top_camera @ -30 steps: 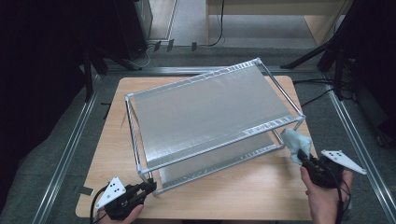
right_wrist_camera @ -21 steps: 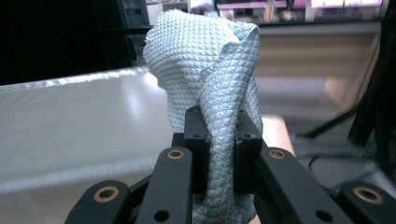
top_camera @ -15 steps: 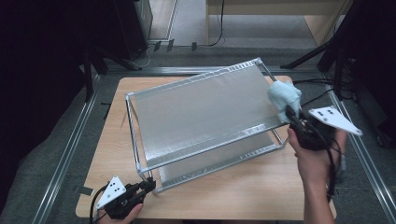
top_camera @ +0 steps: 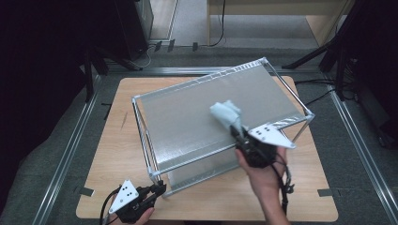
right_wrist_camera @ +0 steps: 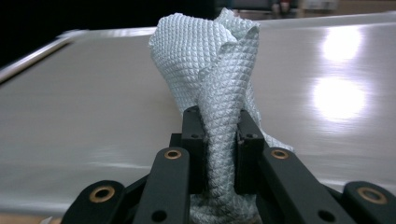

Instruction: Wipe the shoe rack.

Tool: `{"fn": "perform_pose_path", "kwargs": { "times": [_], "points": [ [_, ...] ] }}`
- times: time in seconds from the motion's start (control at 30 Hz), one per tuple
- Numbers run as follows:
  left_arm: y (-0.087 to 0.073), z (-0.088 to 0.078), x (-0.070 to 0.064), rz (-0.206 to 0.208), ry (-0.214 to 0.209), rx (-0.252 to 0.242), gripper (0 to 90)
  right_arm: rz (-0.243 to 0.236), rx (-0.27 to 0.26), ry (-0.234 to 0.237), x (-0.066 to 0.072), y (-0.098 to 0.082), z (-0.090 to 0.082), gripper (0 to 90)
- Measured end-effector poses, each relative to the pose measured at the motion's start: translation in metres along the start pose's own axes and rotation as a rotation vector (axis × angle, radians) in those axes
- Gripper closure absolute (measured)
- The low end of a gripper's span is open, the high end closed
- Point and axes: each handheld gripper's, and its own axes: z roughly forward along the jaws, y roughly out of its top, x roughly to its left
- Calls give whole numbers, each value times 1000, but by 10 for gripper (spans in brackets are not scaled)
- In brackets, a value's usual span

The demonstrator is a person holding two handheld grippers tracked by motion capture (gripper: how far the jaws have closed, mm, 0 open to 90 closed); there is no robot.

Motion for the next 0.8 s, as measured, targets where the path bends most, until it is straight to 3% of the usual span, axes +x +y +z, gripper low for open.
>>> {"fn": "perform_pose_path", "kwargs": {
  "times": [0.1,0.17,0.2,0.27,0.37,0.43,0.57,0.63,0.73,0.8],
  "points": [
    [0,3,-2,-4,2,-5,786,-55,7,69,38,-2,4,748],
    [0,4,-3,-2,7,-5,786,-87,11,123,59,-3,7,684],
    [0,4,-3,-3,6,-5,787,-99,16,163,67,-2,9,646],
    [0,3,-3,0,3,-5,787,-125,1,199,75,0,9,703],
    [0,3,-2,0,-3,-6,786,-155,-13,158,67,0,6,785],
    [0,3,-1,-6,-7,-8,784,-131,-11,119,51,0,4,791],
    [0,3,-1,-12,-15,-8,782,-60,-12,-8,11,1,-2,793],
    [0,3,-1,-13,-15,-7,781,-14,-13,-13,1,1,-4,794],
    [0,3,-1,-14,-15,-6,781,-39,-8,-4,13,0,-3,793],
    [0,3,-1,-11,-12,-8,782,-63,-4,42,27,-1,1,789]
  ]
}}
